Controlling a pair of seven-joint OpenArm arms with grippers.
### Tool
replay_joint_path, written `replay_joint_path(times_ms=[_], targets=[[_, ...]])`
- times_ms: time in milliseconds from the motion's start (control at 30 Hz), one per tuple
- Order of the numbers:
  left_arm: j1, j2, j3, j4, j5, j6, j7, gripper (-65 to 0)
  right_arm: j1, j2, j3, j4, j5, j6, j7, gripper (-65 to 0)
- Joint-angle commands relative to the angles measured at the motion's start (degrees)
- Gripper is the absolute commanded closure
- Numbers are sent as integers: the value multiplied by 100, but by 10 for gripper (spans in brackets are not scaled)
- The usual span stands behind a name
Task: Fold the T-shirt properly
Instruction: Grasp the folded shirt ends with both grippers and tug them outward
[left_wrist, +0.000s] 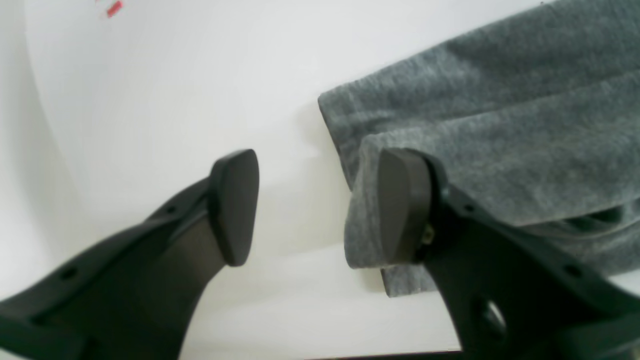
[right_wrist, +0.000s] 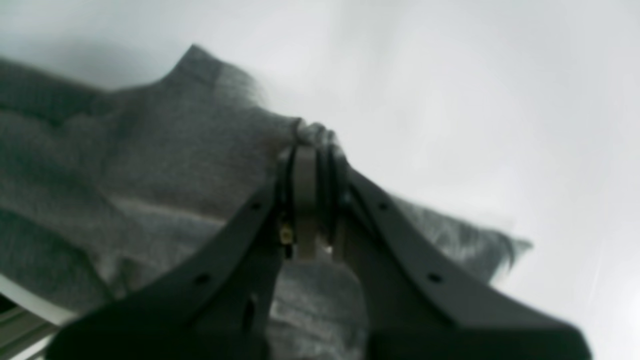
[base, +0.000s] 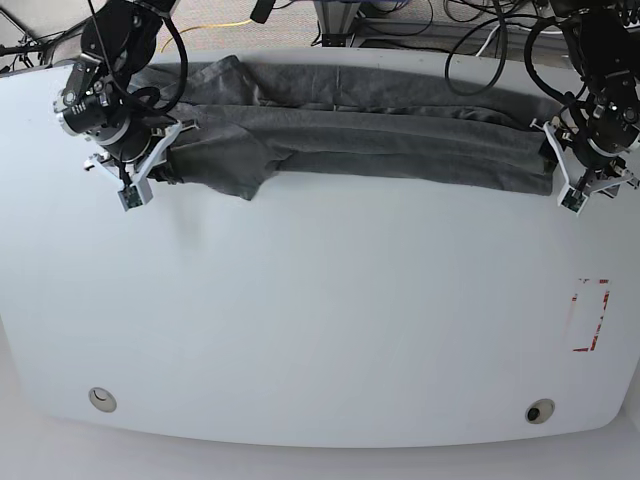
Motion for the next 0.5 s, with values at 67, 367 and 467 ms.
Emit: replay_joint_path(times_ms=[67, 367, 467], targets=[[-35, -114, -29, -222, -20, 36, -50, -346, -250, 74, 510, 146, 532, -1, 36, 0], [-44, -106, -20, -425, -20, 36, -59, -344, -909, 110, 1055, 146, 1068, -1, 27, 0], [-53, -97, -20, -425, -20, 36, -59, -344, -1085, 101, 1064, 146, 1095, -1, 27, -43]])
